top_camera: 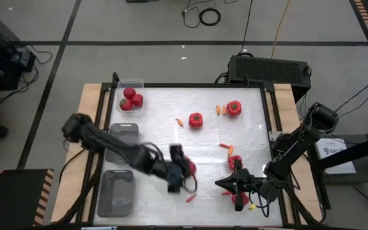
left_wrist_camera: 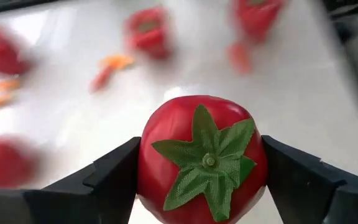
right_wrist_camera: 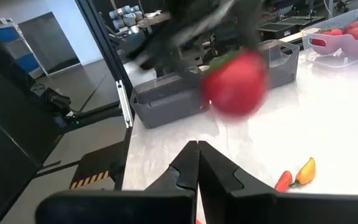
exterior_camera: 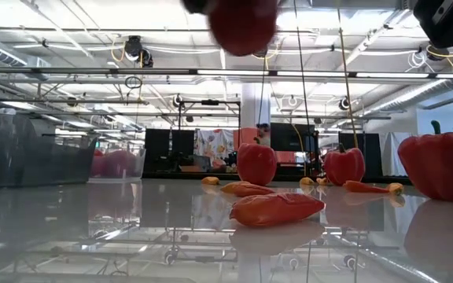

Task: Sort produce into baskets
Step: Put the tomato into the transparent bin

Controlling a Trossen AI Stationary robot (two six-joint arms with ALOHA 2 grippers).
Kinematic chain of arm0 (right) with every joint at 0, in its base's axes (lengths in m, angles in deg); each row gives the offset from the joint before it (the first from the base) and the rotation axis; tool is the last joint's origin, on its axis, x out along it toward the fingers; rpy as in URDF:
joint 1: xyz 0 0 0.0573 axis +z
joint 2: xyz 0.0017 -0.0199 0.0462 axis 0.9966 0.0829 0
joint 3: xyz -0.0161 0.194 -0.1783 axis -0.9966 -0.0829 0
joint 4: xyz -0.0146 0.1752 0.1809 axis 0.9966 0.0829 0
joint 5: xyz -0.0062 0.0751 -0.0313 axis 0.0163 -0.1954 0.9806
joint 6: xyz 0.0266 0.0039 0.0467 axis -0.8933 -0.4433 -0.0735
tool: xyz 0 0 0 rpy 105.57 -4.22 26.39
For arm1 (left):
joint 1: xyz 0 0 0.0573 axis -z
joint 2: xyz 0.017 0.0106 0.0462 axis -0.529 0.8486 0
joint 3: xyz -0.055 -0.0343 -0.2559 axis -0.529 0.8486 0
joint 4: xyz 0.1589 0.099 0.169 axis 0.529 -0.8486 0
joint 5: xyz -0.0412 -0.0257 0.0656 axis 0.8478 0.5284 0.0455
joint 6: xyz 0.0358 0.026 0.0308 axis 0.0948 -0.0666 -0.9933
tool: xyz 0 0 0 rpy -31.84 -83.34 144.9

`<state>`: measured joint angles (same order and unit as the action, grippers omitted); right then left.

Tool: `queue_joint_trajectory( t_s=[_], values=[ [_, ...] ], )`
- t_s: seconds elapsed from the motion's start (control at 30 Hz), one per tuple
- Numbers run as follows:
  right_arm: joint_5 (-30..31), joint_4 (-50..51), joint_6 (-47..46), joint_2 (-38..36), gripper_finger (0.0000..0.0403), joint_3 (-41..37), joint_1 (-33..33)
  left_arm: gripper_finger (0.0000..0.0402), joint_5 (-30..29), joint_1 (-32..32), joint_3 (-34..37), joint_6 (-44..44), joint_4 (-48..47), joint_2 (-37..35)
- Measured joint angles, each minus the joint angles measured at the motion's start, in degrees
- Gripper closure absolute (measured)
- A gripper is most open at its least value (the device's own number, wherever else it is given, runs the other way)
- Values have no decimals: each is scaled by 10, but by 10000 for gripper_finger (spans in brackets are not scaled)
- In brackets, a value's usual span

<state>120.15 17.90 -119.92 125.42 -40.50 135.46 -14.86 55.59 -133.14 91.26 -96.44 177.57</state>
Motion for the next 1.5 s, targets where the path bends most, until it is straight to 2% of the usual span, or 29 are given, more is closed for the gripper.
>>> queue_joint_trajectory(
  t_s=[0.17,0.37,0.5,0.63,0.9,1.07,1.23,1.5],
  values=[
    [2,17,0,0,403,0,0,103,-18,-88,0,1,-148,-83],
    [3,37,-3,0,403,0,0,103,-17,-253,11,-43,-276,-166],
    [3,39,15,0,403,0,-8,103,2,-392,62,-80,-266,-207],
    [3,41,36,0,403,0,-25,103,48,-526,120,-99,-223,-221],
    [3,44,84,0,403,0,-59,103,75,-712,204,-112,-104,-221],
    [3,44,118,0,403,0,-82,103,123,-770,245,-99,-70,-221],
    [3,32,177,0,403,0,-111,103,133,-780,276,-88,-21,-220],
    [3,-120,367,0,403,0,-159,101,128,-780,280,-88,-2,-201]
  ],
)
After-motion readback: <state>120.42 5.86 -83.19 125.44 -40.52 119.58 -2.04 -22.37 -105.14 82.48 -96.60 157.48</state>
